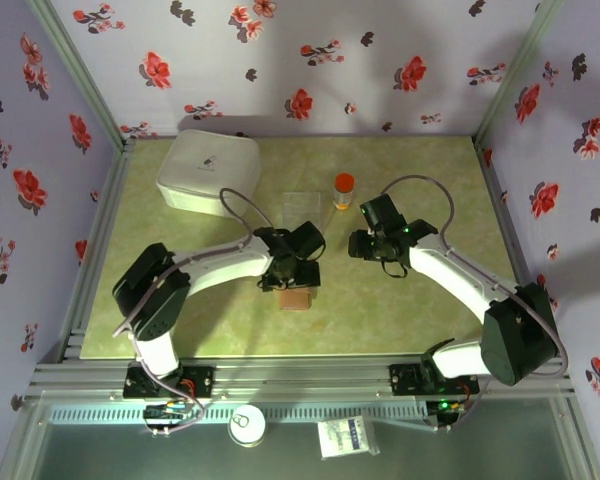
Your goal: Take the credit cards out of the card holder
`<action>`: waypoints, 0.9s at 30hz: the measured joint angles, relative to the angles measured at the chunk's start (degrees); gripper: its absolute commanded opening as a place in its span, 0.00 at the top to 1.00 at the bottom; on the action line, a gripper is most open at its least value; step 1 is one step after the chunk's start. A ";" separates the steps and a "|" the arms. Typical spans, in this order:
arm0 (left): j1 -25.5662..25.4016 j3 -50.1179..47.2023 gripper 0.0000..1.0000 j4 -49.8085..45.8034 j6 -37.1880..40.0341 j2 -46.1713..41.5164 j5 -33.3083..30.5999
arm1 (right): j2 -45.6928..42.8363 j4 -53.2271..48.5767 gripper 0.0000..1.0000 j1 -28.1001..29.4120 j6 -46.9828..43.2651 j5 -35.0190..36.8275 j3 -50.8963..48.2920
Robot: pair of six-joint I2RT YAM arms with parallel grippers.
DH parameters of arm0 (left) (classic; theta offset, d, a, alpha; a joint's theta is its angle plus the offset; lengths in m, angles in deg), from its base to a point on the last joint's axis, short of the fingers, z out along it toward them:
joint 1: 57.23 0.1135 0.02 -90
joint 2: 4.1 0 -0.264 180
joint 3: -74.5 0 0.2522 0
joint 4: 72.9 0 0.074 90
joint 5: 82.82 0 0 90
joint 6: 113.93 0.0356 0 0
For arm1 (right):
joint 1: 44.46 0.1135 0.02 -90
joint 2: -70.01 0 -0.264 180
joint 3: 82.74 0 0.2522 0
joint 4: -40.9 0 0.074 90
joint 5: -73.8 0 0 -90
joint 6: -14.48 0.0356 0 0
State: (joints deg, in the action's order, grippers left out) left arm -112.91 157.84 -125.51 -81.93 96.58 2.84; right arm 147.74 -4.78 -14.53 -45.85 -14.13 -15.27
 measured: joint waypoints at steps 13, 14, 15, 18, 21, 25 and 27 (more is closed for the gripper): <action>4.52 -16.57 0.18 11.89 0.68 -15.19 -1.40 | 2.36 0.02 0.48 7.13 7.21 -1.03 0.00; 5.25 -17.75 0.20 12.81 0.98 -16.06 -1.03 | 2.97 0.02 0.49 7.98 7.89 -0.98 0.02; 5.79 -18.53 0.21 13.46 1.38 -16.65 -0.83 | 3.56 -0.02 0.49 8.83 8.39 -0.96 0.07; 7.56 -21.46 0.30 16.24 2.45 -18.93 0.52 | 5.90 -0.09 0.50 11.76 10.21 -0.74 0.98; 9.44 -24.44 0.38 19.21 3.48 -21.18 2.78 | 8.17 -0.20 0.52 14.80 12.04 -0.37 2.64; 12.72 -28.59 0.51 23.15 4.81 -24.09 6.32 | 11.54 -0.50 0.54 18.88 14.53 0.26 5.77; 13.99 -29.22 0.57 24.11 5.84 -24.57 7.89 | 13.29 -0.98 0.55 20.31 15.72 0.66 7.19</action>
State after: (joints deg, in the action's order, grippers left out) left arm -98.92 128.61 -101.40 -76.09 72.02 10.73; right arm 161.03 -5.76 5.78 -30.14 -13.48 -8.07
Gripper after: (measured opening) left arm 0.484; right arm 0.455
